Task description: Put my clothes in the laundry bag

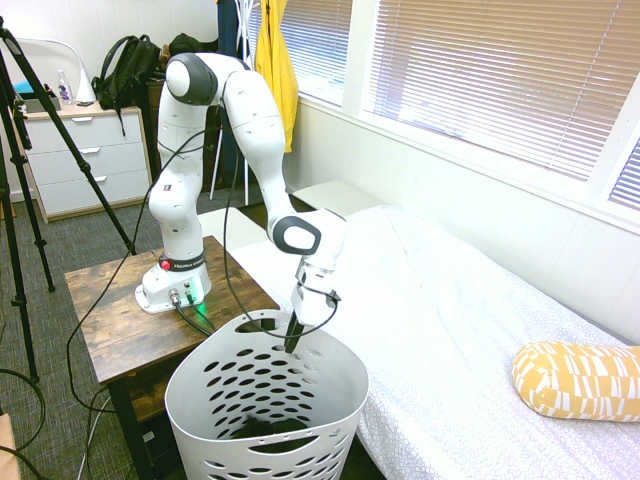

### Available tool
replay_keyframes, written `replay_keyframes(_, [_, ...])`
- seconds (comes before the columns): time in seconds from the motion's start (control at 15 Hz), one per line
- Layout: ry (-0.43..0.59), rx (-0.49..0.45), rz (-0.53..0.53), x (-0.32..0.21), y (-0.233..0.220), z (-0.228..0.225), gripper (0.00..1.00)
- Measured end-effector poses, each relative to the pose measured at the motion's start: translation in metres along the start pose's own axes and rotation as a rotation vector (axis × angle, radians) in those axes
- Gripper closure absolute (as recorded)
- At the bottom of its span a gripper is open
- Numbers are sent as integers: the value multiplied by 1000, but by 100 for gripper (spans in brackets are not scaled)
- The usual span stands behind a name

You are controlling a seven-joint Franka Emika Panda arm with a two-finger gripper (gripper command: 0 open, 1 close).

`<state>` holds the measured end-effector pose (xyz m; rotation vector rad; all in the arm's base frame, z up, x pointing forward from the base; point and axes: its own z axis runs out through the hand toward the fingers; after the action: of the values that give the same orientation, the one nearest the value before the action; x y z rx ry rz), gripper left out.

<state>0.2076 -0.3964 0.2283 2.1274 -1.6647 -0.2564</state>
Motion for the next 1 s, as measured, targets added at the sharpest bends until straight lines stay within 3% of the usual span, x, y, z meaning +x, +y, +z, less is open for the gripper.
replay_keyframes(0.4, [111, 235, -95, -49, -126, -157, 0])
replay_keyframes(0.73, [188, 353, -203, -196, -246, -269, 0])
replay_keyframes(0.87, [205, 387, -258, -262, -278, -294, 0])
replay_keyframes(1.0, [157, 424, -264, -307, -300, -309, 0])
